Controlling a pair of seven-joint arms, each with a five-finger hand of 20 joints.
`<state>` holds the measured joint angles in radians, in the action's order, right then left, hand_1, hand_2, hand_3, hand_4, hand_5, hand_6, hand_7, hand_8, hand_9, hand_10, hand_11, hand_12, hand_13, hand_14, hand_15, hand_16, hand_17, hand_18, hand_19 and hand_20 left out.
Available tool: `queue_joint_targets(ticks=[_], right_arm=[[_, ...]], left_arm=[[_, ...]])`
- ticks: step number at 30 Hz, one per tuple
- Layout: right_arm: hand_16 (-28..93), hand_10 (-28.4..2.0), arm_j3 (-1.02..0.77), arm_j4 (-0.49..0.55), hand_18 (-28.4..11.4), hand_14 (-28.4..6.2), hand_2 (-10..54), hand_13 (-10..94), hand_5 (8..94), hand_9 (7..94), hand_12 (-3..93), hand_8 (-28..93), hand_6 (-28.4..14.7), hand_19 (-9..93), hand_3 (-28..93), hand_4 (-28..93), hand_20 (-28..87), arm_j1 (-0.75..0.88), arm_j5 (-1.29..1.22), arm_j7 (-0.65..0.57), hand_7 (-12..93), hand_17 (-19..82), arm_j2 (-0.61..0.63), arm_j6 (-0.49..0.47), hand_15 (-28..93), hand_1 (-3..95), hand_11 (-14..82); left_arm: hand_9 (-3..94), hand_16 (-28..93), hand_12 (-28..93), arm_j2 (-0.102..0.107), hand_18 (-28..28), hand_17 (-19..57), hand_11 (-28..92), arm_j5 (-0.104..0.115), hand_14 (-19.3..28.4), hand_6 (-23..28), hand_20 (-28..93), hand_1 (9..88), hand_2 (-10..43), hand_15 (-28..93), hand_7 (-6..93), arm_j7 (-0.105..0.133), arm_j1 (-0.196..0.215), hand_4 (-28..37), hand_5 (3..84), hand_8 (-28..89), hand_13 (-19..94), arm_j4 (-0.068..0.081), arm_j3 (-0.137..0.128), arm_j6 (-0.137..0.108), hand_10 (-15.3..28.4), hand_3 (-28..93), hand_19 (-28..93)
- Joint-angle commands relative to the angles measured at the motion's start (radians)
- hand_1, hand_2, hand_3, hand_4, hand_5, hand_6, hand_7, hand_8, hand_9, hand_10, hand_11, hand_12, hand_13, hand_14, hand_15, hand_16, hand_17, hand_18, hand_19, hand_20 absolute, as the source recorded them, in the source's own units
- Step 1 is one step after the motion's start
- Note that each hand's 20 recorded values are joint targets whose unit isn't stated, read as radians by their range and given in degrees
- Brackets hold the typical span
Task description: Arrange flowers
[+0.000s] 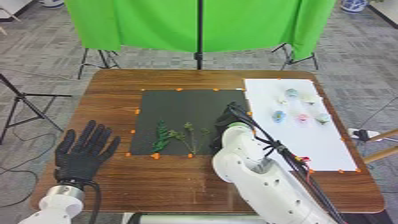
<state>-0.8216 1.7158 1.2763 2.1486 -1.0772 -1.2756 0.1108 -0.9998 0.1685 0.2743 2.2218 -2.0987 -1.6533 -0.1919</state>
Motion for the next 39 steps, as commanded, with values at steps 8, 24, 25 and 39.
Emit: queue_joint_targets(ticks=[8,24,25,39], right_arm=[[33,-21.3,-0.016,0.031,-27.6,-14.5,-9.5,67,57.5,67.2,22.5,-7,-11.0,93,78,-24,38,0.023,-0.037,-0.004,13,41,0.038,-0.003,61,43.3,26.3],[30,-23.1,-0.146,0.328,-27.0,-16.7,-4.5,62,61.0,63.9,21.0,-7,-10.0,93,76,-18,39,0.222,0.035,0.176,14,39,0.276,-0.172,63,41.3,22.2],[30,-22.3,-0.148,0.341,-26.9,-16.4,-6.7,63,61.4,64.3,21.1,-7,-9.4,93,77,-18,38,0.244,0.067,0.184,15,39,0.296,-0.17,63,43.2,22.3],[43,-18.2,-0.227,0.402,-25.9,-11.9,-4.8,65,69.9,72.5,32.5,15,-7.1,92,74,-17,38,0.368,-0.002,0.19,22,38,0.298,-0.36,56,54.0,19.2]], left_arm=[[39.9,-6,12,-0.007,15.2,-4.5,26,0.009,15.2,6.5,19,29.2,13.5,42,20.4,0.016,0.018,-28.3,42.4,-12,33,0.003,0.006,-0.007,15.3,74,39],[39.9,-6,12,-0.029,15.2,-4.6,26,0.011,15.3,6.7,19,29.2,13.4,42,20.2,0.035,0.05,-28.3,42.5,-12,33,-0.007,-0.013,0.008,15.3,74,39],[39.9,-6,12,-0.029,15.2,-4.6,26,0.012,15.3,6.7,19,29.2,13.4,42,20.2,0.035,0.049,-28.3,42.5,-12,33,-0.007,-0.013,0.008,15.3,74,39],[39.9,-6,12,-0.03,15.2,-4.6,26,0.011,15.3,6.5,19,29.2,13.7,42,20.6,0.02,0.05,-28.3,42.5,-12,33,-0.007,-0.01,0.001,15.3,73,39]])
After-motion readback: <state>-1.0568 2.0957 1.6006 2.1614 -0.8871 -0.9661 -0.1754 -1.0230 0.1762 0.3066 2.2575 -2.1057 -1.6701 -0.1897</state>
